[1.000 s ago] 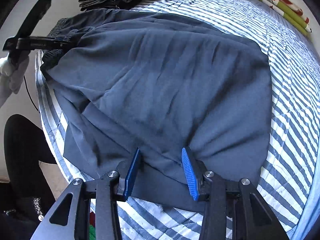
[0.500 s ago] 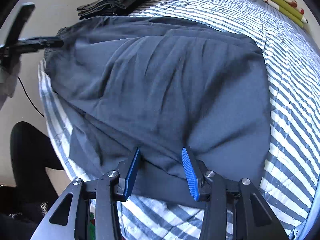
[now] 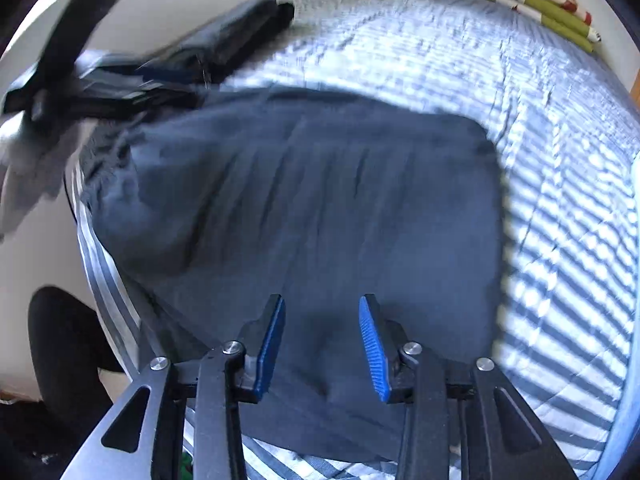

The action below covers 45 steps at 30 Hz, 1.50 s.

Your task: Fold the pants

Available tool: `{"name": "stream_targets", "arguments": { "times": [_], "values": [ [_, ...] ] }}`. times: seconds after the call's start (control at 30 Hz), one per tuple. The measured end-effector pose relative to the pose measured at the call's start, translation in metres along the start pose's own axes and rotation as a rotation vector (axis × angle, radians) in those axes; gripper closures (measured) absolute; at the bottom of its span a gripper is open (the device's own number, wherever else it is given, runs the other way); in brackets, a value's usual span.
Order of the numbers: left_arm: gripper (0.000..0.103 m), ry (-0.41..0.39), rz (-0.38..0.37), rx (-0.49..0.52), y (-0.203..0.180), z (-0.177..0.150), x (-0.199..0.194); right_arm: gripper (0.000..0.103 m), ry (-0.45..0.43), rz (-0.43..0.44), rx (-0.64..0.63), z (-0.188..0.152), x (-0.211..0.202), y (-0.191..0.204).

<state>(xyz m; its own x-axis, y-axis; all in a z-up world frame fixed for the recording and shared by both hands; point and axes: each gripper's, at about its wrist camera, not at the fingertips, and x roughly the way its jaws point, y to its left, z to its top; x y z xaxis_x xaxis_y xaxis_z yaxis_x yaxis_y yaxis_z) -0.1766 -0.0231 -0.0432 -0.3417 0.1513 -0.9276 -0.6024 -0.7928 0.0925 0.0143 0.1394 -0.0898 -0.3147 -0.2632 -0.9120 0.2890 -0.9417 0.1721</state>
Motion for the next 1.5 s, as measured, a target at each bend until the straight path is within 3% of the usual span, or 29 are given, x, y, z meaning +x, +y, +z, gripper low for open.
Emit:
{"name": "stream_targets", "arguments": {
  "times": [0.1, 0.13, 0.2, 0.3, 0.43, 0.5, 0.53, 0.6, 0.63, 0.77, 0.87, 0.97, 1.07, 1.33, 1.5],
  "values": [
    [0.046, 0.061, -0.051, 0.012, -0.012, 0.002, 0.026, 0.070, 0.013, 0.011, -0.006, -0.013, 0.003, -0.003],
    [0.051, 0.076, -0.068, 0.028, -0.015, 0.000, 0.032, 0.070, 0.016, 0.006, -0.015, -0.017, 0.004, -0.003],
    [0.094, 0.069, -0.039, 0.101, -0.025, -0.007, 0.033, 0.070, 0.024, -0.012, -0.042, -0.024, 0.006, 0.000],
    [0.101, 0.040, -0.077, 0.037, -0.013, -0.012, 0.026, 0.070, 0.011, -0.050, -0.082, -0.029, 0.006, 0.007],
    [0.099, -0.038, -0.076, -0.107, 0.021, -0.008, 0.010, 0.070, 0.004, -0.064, -0.083, -0.031, 0.006, 0.007],
    [0.097, -0.015, -0.050, -0.118, 0.031, -0.006, 0.013, 0.070, 0.003, -0.059, -0.083, -0.032, 0.006, 0.006],
    [0.091, -0.001, -0.061, -0.100, 0.028, -0.004, 0.013, 0.070, 0.005, -0.054, -0.077, -0.032, 0.005, 0.005],
    [0.055, 0.006, -0.047, -0.052, 0.013, 0.003, 0.007, 0.070, 0.011, -0.018, -0.063, -0.033, 0.002, 0.001],
    [0.053, -0.025, -0.048, -0.033, 0.006, 0.010, 0.001, 0.071, 0.016, -0.001, -0.052, -0.035, -0.001, 0.000],
    [0.053, -0.073, -0.115, 0.047, -0.037, 0.051, -0.010, 0.071, -0.055, 0.004, 0.067, -0.042, -0.030, -0.026],
    [0.053, -0.066, -0.145, 0.120, -0.078, 0.085, 0.003, 0.071, -0.070, -0.012, 0.177, -0.054, -0.044, -0.053],
    [0.065, -0.029, -0.196, 0.176, -0.114, 0.116, 0.025, 0.071, -0.076, -0.049, 0.220, -0.068, -0.052, -0.071],
    [0.069, 0.008, -0.177, 0.232, -0.146, 0.134, 0.034, 0.071, -0.083, -0.036, 0.245, -0.075, -0.055, -0.086],
    [0.069, 0.102, -0.183, 0.247, -0.162, 0.152, 0.061, 0.071, -0.094, 0.110, 0.208, -0.091, -0.063, -0.107],
    [0.069, 0.141, -0.185, 0.244, -0.166, 0.152, 0.070, 0.071, -0.098, 0.114, 0.140, -0.082, -0.056, -0.096]
  ]
}}
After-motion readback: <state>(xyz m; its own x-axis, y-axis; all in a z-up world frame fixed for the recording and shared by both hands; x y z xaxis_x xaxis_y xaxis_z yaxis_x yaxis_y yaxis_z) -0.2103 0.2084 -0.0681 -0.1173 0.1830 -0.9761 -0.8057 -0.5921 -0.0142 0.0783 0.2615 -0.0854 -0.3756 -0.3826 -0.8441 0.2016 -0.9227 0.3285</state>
